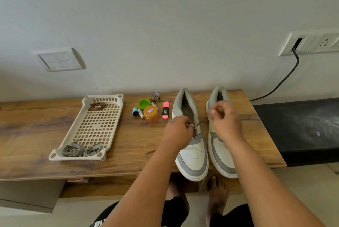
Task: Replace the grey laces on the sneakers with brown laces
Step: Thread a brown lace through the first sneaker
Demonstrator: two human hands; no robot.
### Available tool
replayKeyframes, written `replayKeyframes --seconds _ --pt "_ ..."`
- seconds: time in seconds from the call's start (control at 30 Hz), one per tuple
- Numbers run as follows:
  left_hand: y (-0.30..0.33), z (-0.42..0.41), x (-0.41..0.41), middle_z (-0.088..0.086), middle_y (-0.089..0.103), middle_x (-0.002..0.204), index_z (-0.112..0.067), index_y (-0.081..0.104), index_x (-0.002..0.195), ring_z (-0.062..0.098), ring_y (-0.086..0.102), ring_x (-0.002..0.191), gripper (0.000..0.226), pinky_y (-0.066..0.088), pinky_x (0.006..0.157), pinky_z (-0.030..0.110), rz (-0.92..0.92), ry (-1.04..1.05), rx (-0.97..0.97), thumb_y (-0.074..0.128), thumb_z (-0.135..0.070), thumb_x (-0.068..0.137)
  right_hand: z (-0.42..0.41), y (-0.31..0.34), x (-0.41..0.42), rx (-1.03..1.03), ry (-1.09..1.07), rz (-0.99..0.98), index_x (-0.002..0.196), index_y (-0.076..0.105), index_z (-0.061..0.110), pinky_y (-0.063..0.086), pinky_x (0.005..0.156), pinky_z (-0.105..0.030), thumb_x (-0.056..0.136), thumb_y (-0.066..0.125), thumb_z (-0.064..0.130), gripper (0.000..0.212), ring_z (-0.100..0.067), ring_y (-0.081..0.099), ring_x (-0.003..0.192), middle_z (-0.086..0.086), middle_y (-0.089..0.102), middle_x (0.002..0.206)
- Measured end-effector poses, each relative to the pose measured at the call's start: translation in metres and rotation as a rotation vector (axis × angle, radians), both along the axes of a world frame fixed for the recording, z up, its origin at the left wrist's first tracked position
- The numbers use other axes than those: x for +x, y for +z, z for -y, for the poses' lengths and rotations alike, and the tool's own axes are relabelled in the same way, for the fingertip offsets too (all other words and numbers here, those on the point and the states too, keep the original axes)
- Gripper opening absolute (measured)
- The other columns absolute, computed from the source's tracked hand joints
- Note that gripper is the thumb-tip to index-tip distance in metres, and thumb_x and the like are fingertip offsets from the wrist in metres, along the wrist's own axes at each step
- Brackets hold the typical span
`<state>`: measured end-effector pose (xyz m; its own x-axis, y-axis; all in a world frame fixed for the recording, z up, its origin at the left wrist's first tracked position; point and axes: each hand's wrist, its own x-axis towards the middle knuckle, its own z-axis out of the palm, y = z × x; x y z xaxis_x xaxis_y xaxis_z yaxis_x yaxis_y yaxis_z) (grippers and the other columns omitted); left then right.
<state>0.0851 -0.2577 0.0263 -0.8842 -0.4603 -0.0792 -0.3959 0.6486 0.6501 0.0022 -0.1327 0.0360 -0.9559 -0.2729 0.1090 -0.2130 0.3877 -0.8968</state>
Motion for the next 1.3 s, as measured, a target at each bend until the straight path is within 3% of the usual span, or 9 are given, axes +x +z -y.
replayKeyframes --seconds 0.13,0.27,0.43,0.7,0.77,0.87,1.03,1.2,1.3 --pt "0.000 0.009 0.000 -0.003 0.064 0.096 -0.020 0.067 0.114 0.013 0.060 0.090 0.022 0.048 0.073 0.025 0.068 -0.037 0.025 0.050 -0.026 0.101 -0.010 0.024 -0.006 -0.409 -0.093 -0.080 0.099 0.060 0.020 0.052 0.081 -0.021 0.097 0.057 0.012 0.009 -0.006 0.060 0.089 0.009 0.061 0.095" --pt "-0.005 0.014 -0.001 0.002 0.055 0.108 -0.030 0.068 0.110 0.024 0.055 0.103 0.019 0.051 0.090 0.043 0.111 -0.044 -0.026 0.052 -0.030 0.099 -0.011 0.010 -0.005 0.204 0.180 -0.394 0.106 0.067 0.022 0.036 0.087 -0.028 0.096 0.058 0.028 0.014 -0.010 0.042 0.108 0.013 0.053 0.099" --pt "-0.005 0.013 0.002 0.001 0.057 0.108 -0.035 0.067 0.101 0.025 0.056 0.104 0.016 0.050 0.091 0.050 0.089 -0.033 0.008 0.052 -0.032 0.097 0.010 -0.020 0.004 0.694 0.272 -0.198 0.108 0.068 0.030 0.035 0.093 -0.038 0.097 0.054 0.039 0.020 -0.025 0.044 0.116 -0.003 0.057 0.111" --pt "0.010 0.037 0.013 -0.016 0.065 0.091 -0.028 0.068 0.099 0.004 0.058 0.089 0.009 0.053 0.088 0.037 -0.074 0.037 0.076 0.060 -0.028 0.097 -0.003 -0.003 0.000 0.615 0.191 -0.269 0.091 0.054 0.030 0.025 0.083 -0.035 0.101 0.047 0.023 0.014 -0.017 0.039 0.109 0.009 0.054 0.098" --pt "0.007 0.040 0.015 -0.013 0.066 0.096 -0.024 0.068 0.103 0.006 0.060 0.093 0.011 0.053 0.090 0.037 -0.039 0.018 0.080 0.060 -0.027 0.097 -0.006 -0.003 -0.003 0.541 0.218 -0.237 0.097 0.056 0.032 0.033 0.088 -0.035 0.098 0.053 0.028 0.005 -0.017 0.044 0.106 0.007 0.052 0.102" --pt "0.005 0.040 0.016 -0.012 0.066 0.099 -0.024 0.065 0.105 0.008 0.060 0.097 0.010 0.053 0.091 0.035 -0.029 0.003 0.104 0.059 -0.027 0.097 0.003 -0.012 0.007 0.521 0.325 -0.147 0.119 0.054 0.038 0.048 0.092 -0.038 0.091 0.065 0.029 0.031 -0.018 0.056 0.102 0.005 0.057 0.106" --pt "0.002 0.040 0.015 -0.004 0.066 0.105 -0.028 0.061 0.103 0.012 0.062 0.097 0.009 0.055 0.091 0.037 0.048 -0.003 0.107 0.056 -0.022 0.097 0.008 -0.015 0.006 0.419 0.340 -0.104 0.118 0.057 0.026 0.054 0.083 -0.038 0.091 0.064 0.013 0.031 -0.012 0.061 0.088 0.008 0.064 0.086" --pt "-0.002 0.045 0.016 -0.008 0.067 0.106 -0.040 0.056 0.088 0.014 0.062 0.101 0.027 0.052 0.094 0.043 0.111 0.011 0.099 0.055 -0.014 0.094 -0.009 0.017 -0.011 0.035 -0.132 -0.206 0.116 0.059 0.016 0.045 0.080 -0.034 0.101 0.044 0.011 0.022 -0.020 0.050 0.104 -0.003 0.054 0.113" --pt "-0.003 0.045 0.014 -0.011 0.066 0.101 -0.041 0.055 0.086 0.013 0.061 0.099 0.022 0.051 0.095 0.045 0.142 0.028 0.069 0.058 -0.021 0.092 -0.018 0.023 -0.017 0.225 -0.213 -0.317 0.112 0.062 0.018 0.041 0.089 -0.041 0.100 0.046 0.013 0.021 -0.025 0.038 0.114 -0.006 0.050 0.118"
